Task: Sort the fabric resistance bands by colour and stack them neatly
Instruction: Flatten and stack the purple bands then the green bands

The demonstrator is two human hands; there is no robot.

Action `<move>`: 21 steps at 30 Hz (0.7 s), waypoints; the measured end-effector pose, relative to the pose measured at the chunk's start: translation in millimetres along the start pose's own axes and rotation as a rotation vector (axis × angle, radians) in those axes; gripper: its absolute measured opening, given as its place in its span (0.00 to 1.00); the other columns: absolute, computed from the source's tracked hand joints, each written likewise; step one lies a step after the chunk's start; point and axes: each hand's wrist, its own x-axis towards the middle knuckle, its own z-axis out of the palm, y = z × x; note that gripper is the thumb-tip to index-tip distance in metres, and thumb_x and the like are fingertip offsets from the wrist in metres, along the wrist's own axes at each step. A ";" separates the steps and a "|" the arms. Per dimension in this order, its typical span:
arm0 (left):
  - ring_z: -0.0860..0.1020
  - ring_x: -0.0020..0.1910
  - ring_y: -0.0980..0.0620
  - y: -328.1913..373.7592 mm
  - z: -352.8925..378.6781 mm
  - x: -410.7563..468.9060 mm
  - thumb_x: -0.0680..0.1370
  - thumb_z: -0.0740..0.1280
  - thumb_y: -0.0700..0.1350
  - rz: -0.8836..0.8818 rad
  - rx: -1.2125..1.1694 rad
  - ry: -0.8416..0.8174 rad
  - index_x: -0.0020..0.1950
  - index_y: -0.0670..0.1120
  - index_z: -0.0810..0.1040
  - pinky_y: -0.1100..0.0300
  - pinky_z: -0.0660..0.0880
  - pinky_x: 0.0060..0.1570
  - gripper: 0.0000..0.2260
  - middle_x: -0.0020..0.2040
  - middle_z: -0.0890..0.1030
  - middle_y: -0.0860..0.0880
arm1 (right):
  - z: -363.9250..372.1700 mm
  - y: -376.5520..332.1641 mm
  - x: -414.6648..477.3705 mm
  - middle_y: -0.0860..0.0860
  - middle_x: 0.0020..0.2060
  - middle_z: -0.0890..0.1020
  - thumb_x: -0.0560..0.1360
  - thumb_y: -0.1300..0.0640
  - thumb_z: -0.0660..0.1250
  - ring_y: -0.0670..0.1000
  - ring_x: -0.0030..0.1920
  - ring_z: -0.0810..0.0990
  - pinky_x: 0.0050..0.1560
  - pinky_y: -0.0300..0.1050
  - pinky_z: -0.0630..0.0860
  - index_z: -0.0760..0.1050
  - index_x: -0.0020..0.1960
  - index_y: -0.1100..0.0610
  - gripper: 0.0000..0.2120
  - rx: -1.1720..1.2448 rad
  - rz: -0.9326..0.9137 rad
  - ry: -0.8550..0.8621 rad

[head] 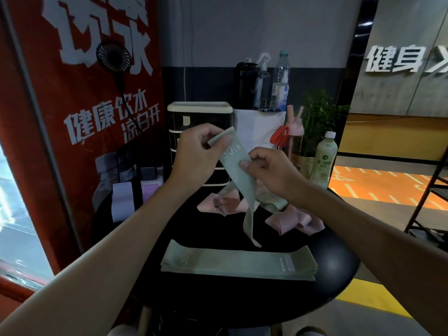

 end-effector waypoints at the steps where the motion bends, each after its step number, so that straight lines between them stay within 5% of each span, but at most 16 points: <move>1: 0.80 0.36 0.60 3.2 0.2 3.6 0.78 0.69 0.39 0.015 0.011 0.001 0.47 0.39 0.82 0.67 0.75 0.37 0.04 0.39 0.83 0.48 | 0.1 -2.3 -3.1 0.54 0.41 0.86 0.78 0.56 0.67 0.49 0.42 0.84 0.43 0.45 0.79 0.76 0.47 0.61 0.08 0.050 0.043 -0.018; 4: 0.80 0.36 0.59 7.5 -1.8 14.0 0.78 0.70 0.40 0.028 0.045 0.008 0.46 0.41 0.83 0.66 0.76 0.36 0.03 0.38 0.83 0.50 | 0.6 -5.9 -13.4 0.56 0.44 0.86 0.78 0.59 0.68 0.51 0.43 0.85 0.41 0.41 0.79 0.73 0.54 0.66 0.11 0.248 0.130 -0.064; 8: 0.83 0.40 0.46 2.5 -13.7 27.2 0.78 0.70 0.41 -0.019 -0.001 0.067 0.44 0.44 0.83 0.52 0.80 0.40 0.04 0.41 0.84 0.44 | 1.9 -3.4 -25.8 0.57 0.44 0.86 0.76 0.62 0.69 0.50 0.42 0.85 0.40 0.40 0.78 0.73 0.58 0.63 0.12 0.312 0.165 -0.110; 11: 0.83 0.41 0.51 0.2 -25.9 33.8 0.78 0.70 0.41 -0.034 0.003 0.124 0.43 0.52 0.81 0.58 0.78 0.39 0.07 0.44 0.84 0.46 | 1.1 -1.0 -35.0 0.55 0.45 0.86 0.77 0.62 0.68 0.49 0.44 0.85 0.41 0.38 0.78 0.74 0.60 0.62 0.12 0.287 0.184 -0.151; 16: 0.81 0.38 0.57 -6.5 -46.2 34.4 0.79 0.69 0.43 -0.110 0.033 0.249 0.42 0.53 0.79 0.66 0.75 0.34 0.07 0.40 0.83 0.50 | -7.8 9.4 -48.0 0.56 0.48 0.85 0.76 0.56 0.69 0.60 0.49 0.84 0.50 0.55 0.79 0.77 0.59 0.54 0.11 0.232 0.290 -0.213; 21: 0.78 0.30 0.62 -21.4 -66.6 13.8 0.79 0.69 0.43 -0.189 0.093 0.304 0.41 0.50 0.79 0.68 0.72 0.29 0.08 0.37 0.81 0.51 | -20.1 22.1 -67.5 0.55 0.52 0.85 0.75 0.61 0.69 0.54 0.50 0.84 0.43 0.43 0.81 0.78 0.56 0.57 0.10 0.274 0.319 -0.214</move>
